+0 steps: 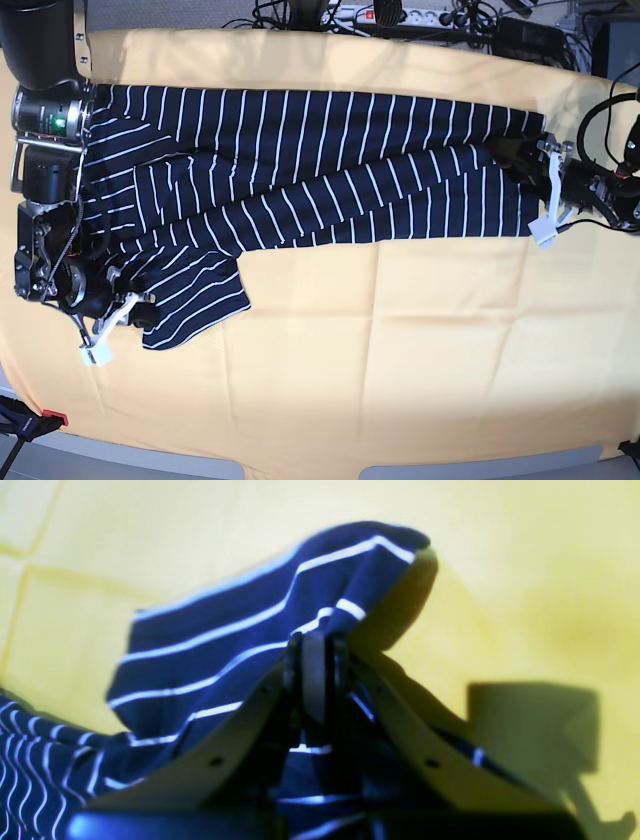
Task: Fold the T-shirt properly
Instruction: 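Grasp the folded shirt ends with both grippers and straighten the strip, then regrasp the strip end with the left gripper and lift it, then fold the strip end with the left gripper toward the right gripper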
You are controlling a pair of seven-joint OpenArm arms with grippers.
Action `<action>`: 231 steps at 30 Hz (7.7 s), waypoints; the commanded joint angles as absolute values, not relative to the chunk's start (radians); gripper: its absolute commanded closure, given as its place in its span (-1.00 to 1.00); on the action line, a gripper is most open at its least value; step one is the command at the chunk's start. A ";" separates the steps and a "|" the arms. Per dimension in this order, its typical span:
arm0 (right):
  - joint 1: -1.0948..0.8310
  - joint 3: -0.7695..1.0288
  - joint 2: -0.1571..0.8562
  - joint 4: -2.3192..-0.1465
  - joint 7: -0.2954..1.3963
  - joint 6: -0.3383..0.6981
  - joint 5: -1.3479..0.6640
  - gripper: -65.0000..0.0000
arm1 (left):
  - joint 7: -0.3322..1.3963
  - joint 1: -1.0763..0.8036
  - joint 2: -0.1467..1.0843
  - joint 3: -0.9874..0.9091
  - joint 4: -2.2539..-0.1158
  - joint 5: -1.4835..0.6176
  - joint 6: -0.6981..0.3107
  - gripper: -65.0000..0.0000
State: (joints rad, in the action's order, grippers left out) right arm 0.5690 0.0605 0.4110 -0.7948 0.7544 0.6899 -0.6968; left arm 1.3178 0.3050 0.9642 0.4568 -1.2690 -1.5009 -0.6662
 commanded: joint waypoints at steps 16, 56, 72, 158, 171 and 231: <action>0.147 0.064 0.633 -1.605 0.967 0.698 -1.099 1.00 | 1.331 0.330 0.975 0.456 -1.269 -1.449 -0.689 -0.11; -0.213 0.065 0.854 -1.757 1.113 0.698 -1.068 0.33 | 1.332 0.330 0.987 0.298 -1.269 -1.451 -0.689 -0.11; -0.136 0.421 0.744 -1.833 1.118 0.694 -1.183 0.26 | 1.332 0.327 0.998 -0.009 -1.269 -1.484 -0.698 -0.11; -0.252 0.446 0.418 -1.807 0.999 0.698 -0.995 0.67 | 1.251 -0.038 0.742 -0.558 -1.269 -1.435 -0.660 1.00; -0.252 0.446 0.393 -1.806 0.995 0.698 -0.991 0.67 | 1.325 -0.036 0.606 -0.557 -1.526 -1.484 -0.650 1.00; -0.220 0.600 0.388 -1.921 1.010 0.574 -0.807 -0.16 | 0.906 -0.113 0.155 -0.327 -1.665 -0.797 -0.657 1.00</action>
